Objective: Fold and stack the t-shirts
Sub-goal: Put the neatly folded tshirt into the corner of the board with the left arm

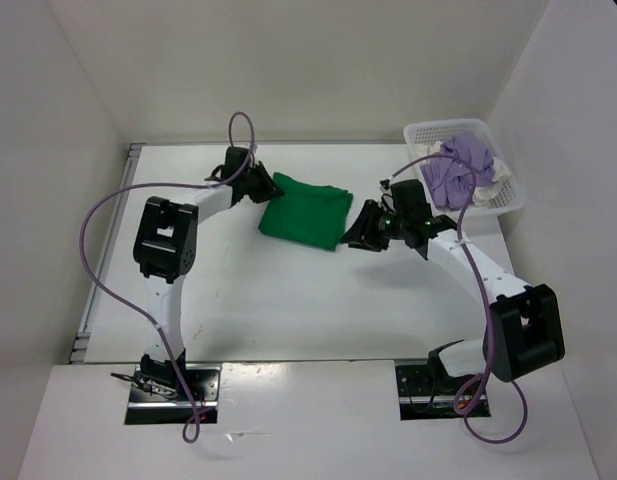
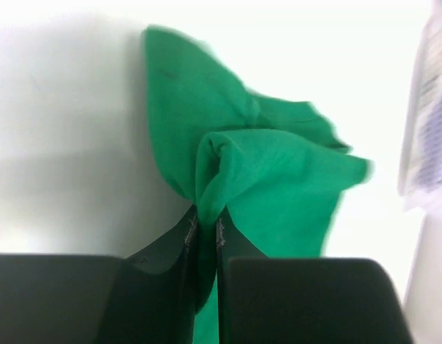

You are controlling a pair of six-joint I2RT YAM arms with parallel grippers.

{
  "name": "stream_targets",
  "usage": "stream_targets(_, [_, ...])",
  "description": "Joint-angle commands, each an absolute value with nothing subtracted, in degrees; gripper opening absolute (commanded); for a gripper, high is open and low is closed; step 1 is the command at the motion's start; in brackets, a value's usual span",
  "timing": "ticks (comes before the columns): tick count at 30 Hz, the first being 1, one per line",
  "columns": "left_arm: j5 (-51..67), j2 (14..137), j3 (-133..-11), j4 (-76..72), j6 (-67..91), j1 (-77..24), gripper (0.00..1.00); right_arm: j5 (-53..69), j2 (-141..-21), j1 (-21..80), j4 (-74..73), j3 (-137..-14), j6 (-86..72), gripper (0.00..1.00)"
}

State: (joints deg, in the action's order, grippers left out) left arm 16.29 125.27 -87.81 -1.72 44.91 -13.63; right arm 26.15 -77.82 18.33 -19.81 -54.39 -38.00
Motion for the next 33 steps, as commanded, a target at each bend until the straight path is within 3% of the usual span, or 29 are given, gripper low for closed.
stream_targets(1, [13.5, 124.6, -95.0, 0.4, 43.2, -5.7, 0.11, 26.5, -74.8, 17.9, -19.1, -53.3, -38.2, 0.4])
stream_targets(11, [11.0, 124.6, -101.7, 4.2, 39.4, 14.3, 0.1, 28.2, -73.7, 17.9, -20.8, -52.2, -36.4, 0.41])
stream_targets(19, [7.6, 123.4, -98.3, 2.7, 39.9, 24.8, 0.1, 29.3, -72.6, 17.9, -22.1, -50.5, -35.9, 0.41])
stream_targets(21, [8.3, 122.6, -96.6, 2.2, 39.9, 26.0, 0.28, 29.3, -72.6, 17.9, -22.1, -50.4, -35.9, 0.41])
stream_targets(22, [8.3, 121.5, -95.5, 1.5, 39.2, 26.0, 0.42, 29.3, -72.6, 17.9, -22.1, -49.9, -35.9, 0.41])
stream_targets(23, [8.3, 120.7, -94.3, 1.0, 39.2, 26.0, 0.66, 29.3, -72.6, 17.9, -22.1, -49.9, -35.9, 0.41])
stream_targets(26, [6.4, 116.5, -88.2, -0.4, 39.2, 26.0, 1.0, 29.3, -72.6, 17.9, -21.4, -50.5, -35.9, 0.48])
stream_targets(31, [2.6, 107.5, -78.6, -0.4, 39.8, 26.0, 1.0, 25.2, -74.8, 17.9, -21.4, -54.7, -35.9, 0.53])
stream_targets(33, [1.2, 103.6, -74.5, 2.8, 40.4, 26.0, 1.0, 23.9, -76.1, 17.9, -22.1, -56.5, -35.9, 0.48])
